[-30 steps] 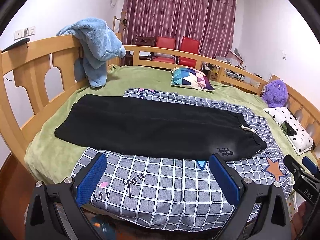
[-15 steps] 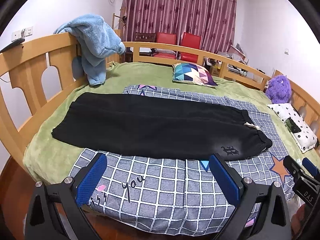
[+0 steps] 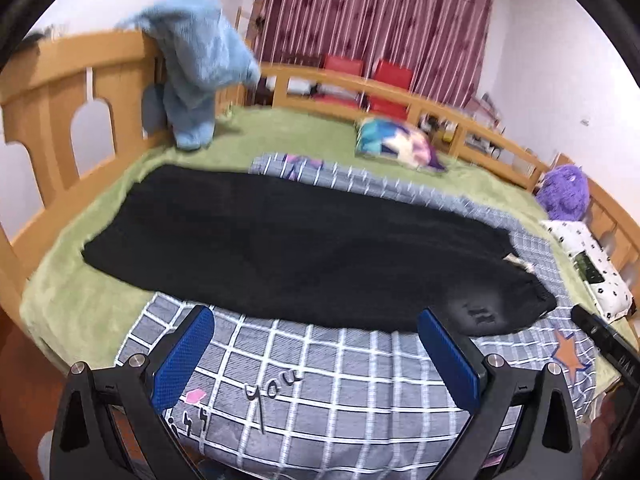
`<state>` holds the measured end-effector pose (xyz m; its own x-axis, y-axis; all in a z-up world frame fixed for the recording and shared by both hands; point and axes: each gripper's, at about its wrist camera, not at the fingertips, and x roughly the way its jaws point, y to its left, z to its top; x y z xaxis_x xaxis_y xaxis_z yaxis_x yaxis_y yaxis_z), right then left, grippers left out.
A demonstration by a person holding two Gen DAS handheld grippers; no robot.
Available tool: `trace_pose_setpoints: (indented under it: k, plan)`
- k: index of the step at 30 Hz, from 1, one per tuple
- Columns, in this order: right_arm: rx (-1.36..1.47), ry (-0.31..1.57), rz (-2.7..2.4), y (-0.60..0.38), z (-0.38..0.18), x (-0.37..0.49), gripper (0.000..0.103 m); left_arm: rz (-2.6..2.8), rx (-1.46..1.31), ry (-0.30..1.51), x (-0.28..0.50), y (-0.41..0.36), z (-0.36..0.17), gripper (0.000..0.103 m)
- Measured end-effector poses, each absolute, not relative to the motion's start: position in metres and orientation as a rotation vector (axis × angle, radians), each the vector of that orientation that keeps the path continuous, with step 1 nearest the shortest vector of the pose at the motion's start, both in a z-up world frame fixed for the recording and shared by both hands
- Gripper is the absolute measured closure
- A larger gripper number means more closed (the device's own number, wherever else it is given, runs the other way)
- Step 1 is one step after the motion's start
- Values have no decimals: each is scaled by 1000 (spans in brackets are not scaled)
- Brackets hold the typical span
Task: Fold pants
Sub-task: 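Lower both grippers onto the long edge of the black sweatpants and grasp it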
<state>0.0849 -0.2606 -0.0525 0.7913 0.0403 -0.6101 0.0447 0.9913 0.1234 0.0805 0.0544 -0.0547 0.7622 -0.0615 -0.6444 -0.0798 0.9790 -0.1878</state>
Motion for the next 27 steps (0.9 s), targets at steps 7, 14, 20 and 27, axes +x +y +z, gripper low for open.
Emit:
trace_pose_setpoints:
  k: [7, 14, 20, 27]
  plan:
    - [160, 745, -3, -279, -102, 145, 38, 109, -242, 797, 121, 107, -112, 5]
    - [89, 835, -64, -291, -150, 175, 46, 151, -300, 891, 147, 144, -148, 19]
    - [168, 853, -96, -309, -170, 177, 50, 116, -430, 885, 157, 159, -171, 29]
    - [304, 806, -141, -333, -172, 165, 52, 112, -502, 905, 168, 165, -193, 36]
